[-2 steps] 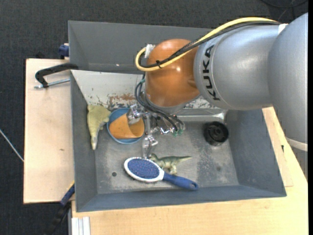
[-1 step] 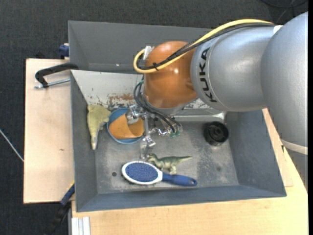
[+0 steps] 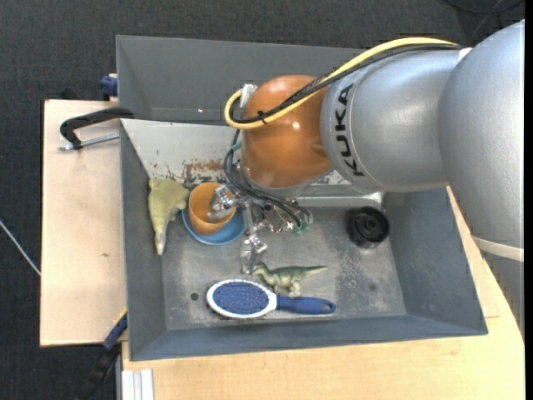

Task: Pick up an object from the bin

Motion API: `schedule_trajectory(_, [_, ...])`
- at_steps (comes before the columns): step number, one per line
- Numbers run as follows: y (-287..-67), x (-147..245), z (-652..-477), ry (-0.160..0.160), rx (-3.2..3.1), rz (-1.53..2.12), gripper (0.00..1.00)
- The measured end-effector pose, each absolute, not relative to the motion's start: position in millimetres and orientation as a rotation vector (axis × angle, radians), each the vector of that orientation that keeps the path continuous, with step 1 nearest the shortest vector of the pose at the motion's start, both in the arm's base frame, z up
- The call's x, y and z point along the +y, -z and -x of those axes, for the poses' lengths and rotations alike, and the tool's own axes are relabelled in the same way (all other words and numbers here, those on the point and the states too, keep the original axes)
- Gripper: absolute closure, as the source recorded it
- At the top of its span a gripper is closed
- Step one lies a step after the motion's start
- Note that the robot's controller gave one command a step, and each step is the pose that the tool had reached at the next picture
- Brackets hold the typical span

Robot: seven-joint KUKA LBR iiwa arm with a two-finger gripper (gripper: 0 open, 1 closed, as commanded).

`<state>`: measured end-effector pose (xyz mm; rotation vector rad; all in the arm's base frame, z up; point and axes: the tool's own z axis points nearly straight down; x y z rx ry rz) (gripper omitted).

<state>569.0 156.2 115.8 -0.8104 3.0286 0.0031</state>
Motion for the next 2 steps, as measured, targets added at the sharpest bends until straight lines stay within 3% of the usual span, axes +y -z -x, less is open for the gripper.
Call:
schedule_trajectory(1, [-120.0, 157.9, -572.8, -0.006, 3.015, 0.807, 1.0])
schedule_trajectory(2, [-262.5, 159.7, -554.1, -0.002, 2.992, 0.903, 1.0])
